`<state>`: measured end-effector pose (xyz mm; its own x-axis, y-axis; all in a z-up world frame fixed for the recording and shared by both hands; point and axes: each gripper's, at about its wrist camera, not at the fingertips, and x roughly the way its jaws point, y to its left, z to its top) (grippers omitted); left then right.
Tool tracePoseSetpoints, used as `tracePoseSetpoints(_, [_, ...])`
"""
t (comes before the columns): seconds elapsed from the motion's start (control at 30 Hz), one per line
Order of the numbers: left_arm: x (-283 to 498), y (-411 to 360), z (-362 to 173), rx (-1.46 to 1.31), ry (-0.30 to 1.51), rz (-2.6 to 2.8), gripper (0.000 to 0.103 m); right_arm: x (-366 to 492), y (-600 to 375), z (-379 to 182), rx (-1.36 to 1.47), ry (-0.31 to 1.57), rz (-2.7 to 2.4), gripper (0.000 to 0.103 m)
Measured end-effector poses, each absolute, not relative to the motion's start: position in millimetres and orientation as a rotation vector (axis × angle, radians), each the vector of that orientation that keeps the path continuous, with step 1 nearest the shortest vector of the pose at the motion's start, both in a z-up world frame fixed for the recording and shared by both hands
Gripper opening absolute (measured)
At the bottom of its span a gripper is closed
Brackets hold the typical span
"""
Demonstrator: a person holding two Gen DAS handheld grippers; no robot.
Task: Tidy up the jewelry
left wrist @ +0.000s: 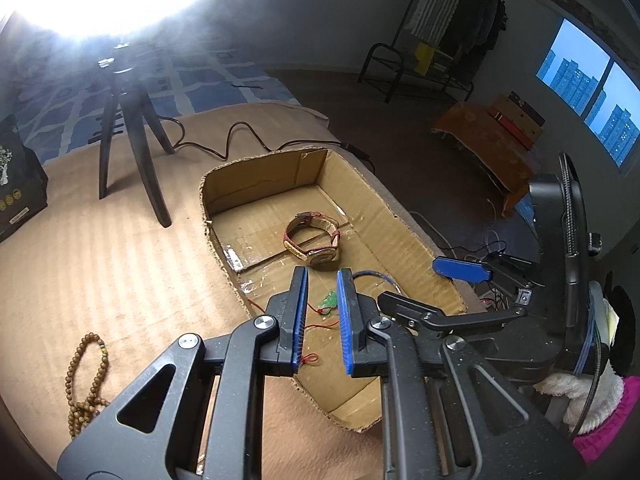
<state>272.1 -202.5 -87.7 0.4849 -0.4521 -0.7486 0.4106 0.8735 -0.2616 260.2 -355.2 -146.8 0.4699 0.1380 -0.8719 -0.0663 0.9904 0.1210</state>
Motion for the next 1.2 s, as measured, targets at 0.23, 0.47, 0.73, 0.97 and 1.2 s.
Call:
tracePoseSetpoints(0.23, [262.3, -190.4, -73.3, -0.040, 0.904, -0.509, 0.013, 250.3, -351.4, -132.0, 0.087, 1.046, 0.135, 0.078])
tracePoseSetpoints(0.47, [248.8, -166.9, -55.8, -0.025, 0.880, -0.483, 0.013, 236.6, -339.9, -115.1, 0.077, 1.017, 0.162, 0.078])
tracePoseSetpoints(0.73, [232.5, -127.5, -42.7, 0.003, 0.882, -0.454, 0.038, 215.1, -307.9, -97.2, -0.019, 0.969, 0.209, 0.078])
tracePoseSetpoints(0.97, [215.2, -80.6, -43.1, 0.000, 0.892, -0.402, 0.041, 199.5, -283.5, -91.3, -0.023, 0.966, 0.269, 0.078])
tracePoseSetpoints(1.2, [201.6, -36.7, -55.2, -0.021, 0.923, -0.345, 0.041, 188.4, -260.6, -94.2, 0.014, 0.992, 0.328, 0.078])
